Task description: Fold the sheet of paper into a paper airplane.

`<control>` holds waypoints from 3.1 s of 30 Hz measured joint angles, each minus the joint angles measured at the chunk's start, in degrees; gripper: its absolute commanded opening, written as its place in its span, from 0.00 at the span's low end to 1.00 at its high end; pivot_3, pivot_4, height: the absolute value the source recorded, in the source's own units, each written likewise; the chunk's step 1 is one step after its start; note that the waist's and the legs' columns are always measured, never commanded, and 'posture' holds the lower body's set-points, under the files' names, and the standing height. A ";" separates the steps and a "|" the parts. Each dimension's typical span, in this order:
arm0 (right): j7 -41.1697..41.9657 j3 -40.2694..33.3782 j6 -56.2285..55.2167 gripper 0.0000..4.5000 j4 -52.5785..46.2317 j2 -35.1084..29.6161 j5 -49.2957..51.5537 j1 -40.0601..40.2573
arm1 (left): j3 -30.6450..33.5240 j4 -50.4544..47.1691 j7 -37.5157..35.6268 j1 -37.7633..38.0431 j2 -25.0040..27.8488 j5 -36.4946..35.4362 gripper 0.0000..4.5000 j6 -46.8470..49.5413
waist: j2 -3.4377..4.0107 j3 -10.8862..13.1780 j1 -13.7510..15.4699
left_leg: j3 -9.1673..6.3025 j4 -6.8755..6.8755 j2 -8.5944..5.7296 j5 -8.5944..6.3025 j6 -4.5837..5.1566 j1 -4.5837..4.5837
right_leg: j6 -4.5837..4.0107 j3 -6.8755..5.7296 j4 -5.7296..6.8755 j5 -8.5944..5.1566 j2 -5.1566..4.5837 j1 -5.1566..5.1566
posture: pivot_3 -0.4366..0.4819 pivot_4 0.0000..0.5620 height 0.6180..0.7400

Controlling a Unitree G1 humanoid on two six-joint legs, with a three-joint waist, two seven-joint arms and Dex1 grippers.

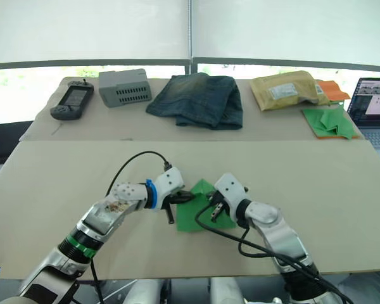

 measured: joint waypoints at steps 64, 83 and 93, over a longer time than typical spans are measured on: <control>17.16 4.50 -18.93 0.00 28.19 2.25 -1.15 -15.35 | 8.57 -1.24 -4.92 6.88 5.89 -7.95 0.01 4.60 | -0.01 -0.52 -0.81 | 0.00 -0.28 0.08 -0.01 0.00 0.40 | -0.18 0.02 0.09 -0.08 0.03 0.13 | 0.48 0.27 0.91; 17.27 4.87 -18.88 0.00 27.43 2.39 -1.72 -14.46 | 13.06 1.78 -1.40 2.93 -0.28 -9.84 0.01 3.61 | -0.28 -0.75 -0.58 | -0.02 -0.77 0.07 -0.01 0.00 1.09 | -0.35 -0.05 0.00 -0.37 0.03 0.75 | 0.48 0.27 0.91; 14.38 4.15 -17.12 0.00 24.49 2.65 -1.67 -12.99 | 5.25 4.43 -2.64 2.85 -2.26 -6.33 0.01 2.10 | -0.27 -0.76 -0.40 | -0.05 -0.78 0.05 -0.01 0.00 1.08 | -0.31 -0.08 0.00 -0.38 0.02 0.75 | 0.48 0.27 0.91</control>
